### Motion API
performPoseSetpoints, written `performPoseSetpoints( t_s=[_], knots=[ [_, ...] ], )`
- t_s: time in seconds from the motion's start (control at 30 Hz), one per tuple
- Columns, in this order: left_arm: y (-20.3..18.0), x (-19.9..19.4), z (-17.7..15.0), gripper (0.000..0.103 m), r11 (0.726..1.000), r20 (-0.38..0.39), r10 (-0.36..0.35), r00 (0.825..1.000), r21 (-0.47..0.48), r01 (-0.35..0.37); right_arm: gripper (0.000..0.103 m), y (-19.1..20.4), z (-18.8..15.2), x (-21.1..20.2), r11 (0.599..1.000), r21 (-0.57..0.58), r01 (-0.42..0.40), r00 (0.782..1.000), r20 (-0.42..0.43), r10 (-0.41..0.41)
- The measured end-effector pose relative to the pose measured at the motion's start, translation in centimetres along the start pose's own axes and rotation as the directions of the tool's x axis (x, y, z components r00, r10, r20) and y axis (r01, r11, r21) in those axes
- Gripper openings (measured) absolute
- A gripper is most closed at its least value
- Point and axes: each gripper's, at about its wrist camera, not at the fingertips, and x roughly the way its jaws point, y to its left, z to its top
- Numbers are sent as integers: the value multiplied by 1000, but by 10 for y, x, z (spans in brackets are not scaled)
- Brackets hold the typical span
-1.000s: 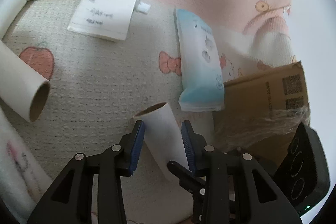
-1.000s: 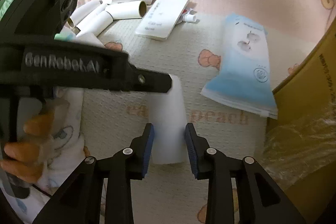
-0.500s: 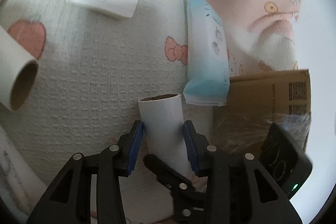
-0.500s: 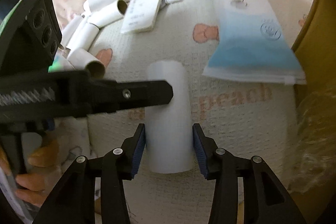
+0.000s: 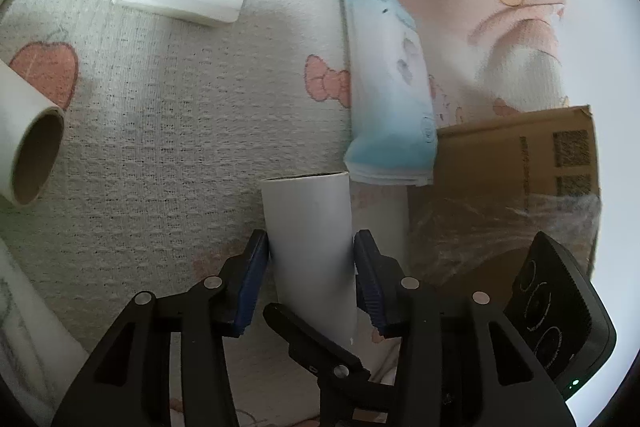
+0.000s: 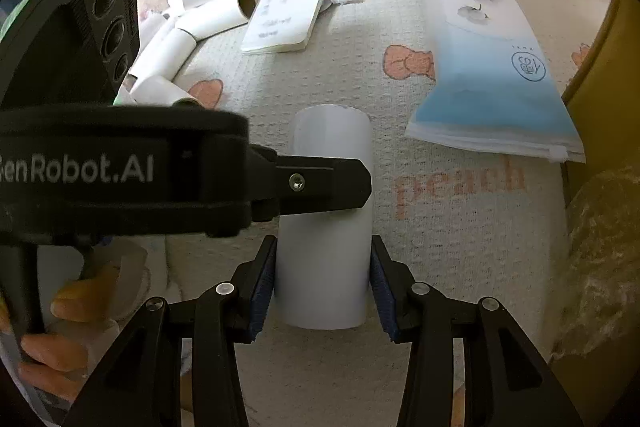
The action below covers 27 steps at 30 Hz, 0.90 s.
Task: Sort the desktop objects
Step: 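Close the left tool on the tube and stand it upright while the right tool closes around it, then carry the held white tube with the left tool over the cardboard box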
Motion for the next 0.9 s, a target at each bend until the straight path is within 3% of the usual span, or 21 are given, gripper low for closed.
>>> performPoseSetpoints(
  t_s=[0.17, 0.37, 0.53, 0.73, 0.9],
  knots=[
    [-20, -30, -14, 48, 995, 87, -13, 996, 100, 4, 43, 19, -6, -20, 998, -55, 34, 999, 44, -31],
    [-52, -69, -33, 48, 977, 242, -34, 970, 214, -19, 43, 47, -10, -61, 987, -134, 92, 984, 162, -70],
    [-72, -88, -41, 48, 966, 281, -51, 958, 258, -24, 43, 52, -16, -89, 988, -129, 81, 974, 220, -51],
    [-112, -114, -54, 48, 940, 361, -48, 931, 331, -80, 43, 44, -12, -125, 993, -100, 61, 958, 286, -30],
    [-148, -130, -58, 48, 918, 378, -74, 923, 386, -85, 43, 38, -6, -162, 985, -127, 116, 929, 365, -63]
  ],
)
